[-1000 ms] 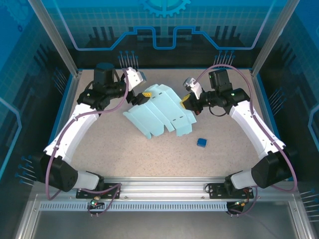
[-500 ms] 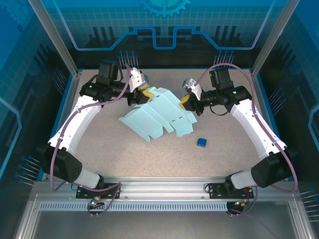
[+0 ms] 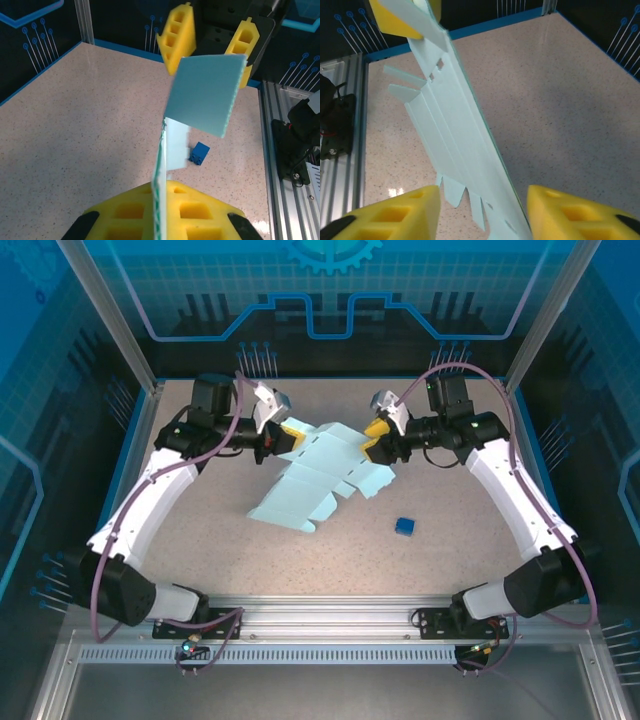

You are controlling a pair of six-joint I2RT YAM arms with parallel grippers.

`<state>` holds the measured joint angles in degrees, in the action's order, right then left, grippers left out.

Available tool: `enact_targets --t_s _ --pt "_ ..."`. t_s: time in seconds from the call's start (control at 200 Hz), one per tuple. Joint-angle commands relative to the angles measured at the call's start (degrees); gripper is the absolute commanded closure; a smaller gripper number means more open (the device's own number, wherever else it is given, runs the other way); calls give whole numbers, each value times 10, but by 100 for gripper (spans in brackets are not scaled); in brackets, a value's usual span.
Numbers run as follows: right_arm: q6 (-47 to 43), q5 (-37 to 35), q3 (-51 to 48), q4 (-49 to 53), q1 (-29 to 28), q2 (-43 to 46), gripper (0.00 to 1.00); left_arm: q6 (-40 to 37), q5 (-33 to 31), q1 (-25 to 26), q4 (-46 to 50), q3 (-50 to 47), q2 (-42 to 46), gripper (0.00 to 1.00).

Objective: Fold the paper box

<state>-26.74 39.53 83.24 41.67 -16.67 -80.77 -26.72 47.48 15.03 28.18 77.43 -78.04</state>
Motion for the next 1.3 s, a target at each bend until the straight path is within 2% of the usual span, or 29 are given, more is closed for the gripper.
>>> enact_targets --t_s 0.0,0.19,0.395,0.495,0.575,0.675,0.96,1.08,1.191,1.296 --pt "3 20 -4 -21 14 24 45 25 27 2 -31 -17 21 97" --pt "-17 1 -12 -39 15 22 39 33 53 2 -5 -8 5 97" --pt "-56 35 3 -19 14 -7 31 30 69 2 0 -1 -6 97" --pt "-67 66 14 -5 3 -23 32 35 69 2 2 8 -16 97" --pt "-64 47 -3 -28 -10 -22 34 40 76 2 6 16 -23 97" --pt "-52 28 -24 -73 -12 -20 40 40 82 2 13 17 -22 97" --pt "-34 14 -40 -112 -14 -25 78 39 72 0 13 13 -16 97" --pt "-16 0 -65 -133 -18 -9 91 66 57 0 -3 12 -22 97" --pt "16 -56 -104 -163 -29 16 96 106 43 0 -25 11 -34 97" --pt "56 -162 -133 -183 -54 50 96 171 26 0 -61 11 -48 96"
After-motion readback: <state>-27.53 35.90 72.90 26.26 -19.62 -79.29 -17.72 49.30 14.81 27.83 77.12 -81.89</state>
